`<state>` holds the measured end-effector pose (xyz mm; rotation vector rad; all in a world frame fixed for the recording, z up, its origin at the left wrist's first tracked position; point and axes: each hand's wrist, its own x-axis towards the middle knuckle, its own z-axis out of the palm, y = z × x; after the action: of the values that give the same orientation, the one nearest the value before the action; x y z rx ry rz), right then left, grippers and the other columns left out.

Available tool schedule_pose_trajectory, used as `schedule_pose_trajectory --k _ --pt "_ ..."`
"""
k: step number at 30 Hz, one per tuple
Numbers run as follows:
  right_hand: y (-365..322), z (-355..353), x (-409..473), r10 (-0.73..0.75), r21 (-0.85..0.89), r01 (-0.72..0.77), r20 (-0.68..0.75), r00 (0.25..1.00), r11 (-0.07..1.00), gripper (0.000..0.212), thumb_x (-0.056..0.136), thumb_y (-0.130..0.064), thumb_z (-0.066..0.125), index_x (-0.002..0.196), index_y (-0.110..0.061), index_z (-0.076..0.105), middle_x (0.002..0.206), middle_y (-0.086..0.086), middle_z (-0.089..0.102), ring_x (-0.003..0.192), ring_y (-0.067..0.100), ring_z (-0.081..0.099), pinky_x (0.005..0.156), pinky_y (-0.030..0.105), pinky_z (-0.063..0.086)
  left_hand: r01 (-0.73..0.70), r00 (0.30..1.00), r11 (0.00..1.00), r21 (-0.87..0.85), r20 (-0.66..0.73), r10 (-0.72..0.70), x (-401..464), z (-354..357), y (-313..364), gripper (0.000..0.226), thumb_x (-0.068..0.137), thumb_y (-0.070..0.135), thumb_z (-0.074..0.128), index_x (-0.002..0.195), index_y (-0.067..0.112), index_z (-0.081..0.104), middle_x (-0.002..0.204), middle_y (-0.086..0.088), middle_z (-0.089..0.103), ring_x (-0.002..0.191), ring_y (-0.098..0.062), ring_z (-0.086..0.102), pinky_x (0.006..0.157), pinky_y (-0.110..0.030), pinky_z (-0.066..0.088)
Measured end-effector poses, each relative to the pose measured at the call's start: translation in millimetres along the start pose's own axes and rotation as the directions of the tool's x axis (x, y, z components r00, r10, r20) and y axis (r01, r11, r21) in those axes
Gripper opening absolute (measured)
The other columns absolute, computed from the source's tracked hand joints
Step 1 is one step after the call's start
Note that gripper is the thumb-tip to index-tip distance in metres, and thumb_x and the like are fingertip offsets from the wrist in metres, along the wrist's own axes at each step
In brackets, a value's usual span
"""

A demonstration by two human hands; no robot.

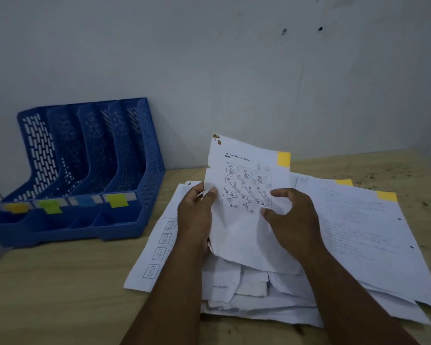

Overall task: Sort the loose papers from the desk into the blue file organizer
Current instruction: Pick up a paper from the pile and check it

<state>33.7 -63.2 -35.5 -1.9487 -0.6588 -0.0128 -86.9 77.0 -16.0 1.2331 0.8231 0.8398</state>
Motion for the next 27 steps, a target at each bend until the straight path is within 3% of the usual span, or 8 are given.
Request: schedule_pose_trajectory --k 3,8,12,16,19,23,25,27 --pt "-11 3 0 -0.008 0.018 0.008 0.005 1.0 1.0 0.037 0.082 -0.016 0.08 0.112 -0.031 0.064 0.116 -0.013 0.054 0.118 0.011 0.052 0.1 0.023 0.039 -0.06 0.998 0.998 0.007 0.004 0.06 1 -7 4 0.027 0.091 0.026 0.075 0.115 0.036 0.065 0.106 0.014 0.072 0.093 -0.014 0.072 0.077 -0.035 0.062" --pt "-29 7 -2 -0.016 0.09 0.014 0.017 1.0 0.996 0.039 0.086 -0.006 0.071 0.112 -0.034 0.066 0.112 -0.017 0.066 0.081 -0.004 0.063 0.068 0.007 0.043 -0.19 0.982 0.976 0.103 0.017 0.189 6 -10 4 0.033 0.091 0.024 0.074 0.122 0.033 0.064 0.116 0.011 0.07 0.099 -0.013 0.07 0.084 -0.037 0.062" --pt "-46 9 -6 -0.041 0.131 0.046 -0.043 0.998 0.99 0.04 0.089 -0.006 0.07 0.121 -0.031 0.067 0.118 -0.012 0.068 0.09 0.003 0.064 0.078 0.02 0.055 -0.224 0.97 0.965 0.138 -0.061 0.234 10 -14 11 0.04 0.094 0.024 0.071 0.13 0.032 0.056 0.121 0.011 0.063 0.103 -0.01 0.063 0.077 -0.023 0.054" --pt "-73 13 -9 -0.105 0.211 0.124 -0.101 0.989 0.97 0.041 0.089 -0.003 0.068 0.124 -0.026 0.068 0.118 -0.011 0.068 0.091 0.001 0.064 0.067 -0.002 0.043 -0.326 0.934 0.924 0.2 -0.086 0.348 13 -31 21 0.051 0.092 0.02 0.073 0.134 0.036 0.049 0.127 0.008 0.062 0.11 -0.014 0.062 0.089 -0.033 0.058" --pt "-100 23 -14 -0.137 0.28 0.172 -0.14 0.981 0.944 0.043 0.087 -0.001 0.067 0.122 -0.026 0.069 0.113 -0.013 0.067 0.091 0.0 0.065 0.068 -0.004 0.041 -0.372 0.899 0.854 0.364 -0.087 0.428 14 -55 32 0.053 0.09 0.027 0.074 0.136 0.037 0.05 0.134 0.009 0.055 0.119 -0.014 0.056 0.099 -0.037 0.053" --pt "-138 42 -22 -0.195 0.376 0.235 -0.141 0.971 0.896 0.041 0.089 -0.002 0.067 0.122 -0.027 0.068 0.112 -0.019 0.067 0.091 -0.008 0.063 0.072 -0.002 0.043 -0.441 0.821 0.71 0.549 -0.072 0.566 15 -90 53 0.045 0.088 0.038 0.076 0.129 0.032 0.06 0.136 0.006 0.048 0.125 -0.014 0.048 0.097 -0.026 0.042" --pt "-155 51 -27 -0.244 0.394 0.275 -0.128 0.961 0.877 0.039 0.092 -0.004 0.067 0.124 -0.026 0.067 0.116 -0.02 0.065 0.095 -0.005 0.062 0.075 -0.001 0.045 -0.433 0.845 0.758 0.488 -0.074 0.53 17 -106 62 0.054 0.086 0.04 0.078 0.134 0.032 0.055 0.135 0.006 0.05 0.122 -0.014 0.051 0.097 -0.029 0.046" --pt "-173 64 -29 -0.281 0.443 0.298 -0.104 0.954 0.846 0.037 0.094 -0.004 0.065 0.122 -0.028 0.067 0.11 -0.024 0.062 0.094 -0.014 0.059 0.072 -0.002 0.044 -0.373 0.886 0.839 0.397 -0.117 0.449 22 -129 73 0.069 0.083 0.047 0.079 0.142 0.034 0.045 0.144 0.005 0.047 0.127 -0.018 0.051 0.102 -0.039 0.049"
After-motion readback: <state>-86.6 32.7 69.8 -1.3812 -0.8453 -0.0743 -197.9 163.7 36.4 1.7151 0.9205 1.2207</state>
